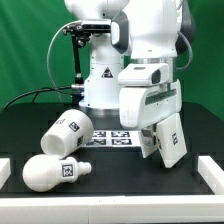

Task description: Assemble lamp

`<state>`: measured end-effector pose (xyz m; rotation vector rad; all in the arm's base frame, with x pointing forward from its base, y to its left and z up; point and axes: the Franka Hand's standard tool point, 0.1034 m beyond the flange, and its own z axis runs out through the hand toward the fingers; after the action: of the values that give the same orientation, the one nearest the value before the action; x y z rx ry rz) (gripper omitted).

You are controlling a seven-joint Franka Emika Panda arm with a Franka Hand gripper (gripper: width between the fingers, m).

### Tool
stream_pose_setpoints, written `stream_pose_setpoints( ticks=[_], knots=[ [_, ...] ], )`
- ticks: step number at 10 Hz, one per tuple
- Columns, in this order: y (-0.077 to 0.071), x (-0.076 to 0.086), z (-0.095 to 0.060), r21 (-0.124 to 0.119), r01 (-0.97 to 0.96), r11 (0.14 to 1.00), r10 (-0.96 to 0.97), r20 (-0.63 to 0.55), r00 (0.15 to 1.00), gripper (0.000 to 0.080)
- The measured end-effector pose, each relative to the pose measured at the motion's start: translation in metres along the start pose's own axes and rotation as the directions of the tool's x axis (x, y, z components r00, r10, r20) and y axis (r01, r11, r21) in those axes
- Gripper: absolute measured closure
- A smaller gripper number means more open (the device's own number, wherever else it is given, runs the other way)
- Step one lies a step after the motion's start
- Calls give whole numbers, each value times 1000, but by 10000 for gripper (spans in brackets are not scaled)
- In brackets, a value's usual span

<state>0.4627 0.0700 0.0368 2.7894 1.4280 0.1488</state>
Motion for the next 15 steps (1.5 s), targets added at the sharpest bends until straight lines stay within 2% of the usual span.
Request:
stream_pose_setpoints(
  ticks=[2,3,5,6,10,12,13,14,15],
  knots=[
    [9,-6,-3,-14,159,987,-159,-6,987,489],
    [15,-10,-3,-11,303,953,-303,4,953,489],
    [16,-11,-3,2,582,813,-582,22,813,489],
    [11,-11,-1,18,659,752,-659,29,751,489],
    [13,-15,0,26,801,598,-802,35,597,489],
    [10,1,-7,82,961,264,-964,39,262,489],
    [3,14,-10,103,982,159,-987,36,156,489],
    [-1,18,-9,113,993,35,-999,25,32,489],
    [2,13,-8,118,993,7,-1000,19,5,489]
  ],
)
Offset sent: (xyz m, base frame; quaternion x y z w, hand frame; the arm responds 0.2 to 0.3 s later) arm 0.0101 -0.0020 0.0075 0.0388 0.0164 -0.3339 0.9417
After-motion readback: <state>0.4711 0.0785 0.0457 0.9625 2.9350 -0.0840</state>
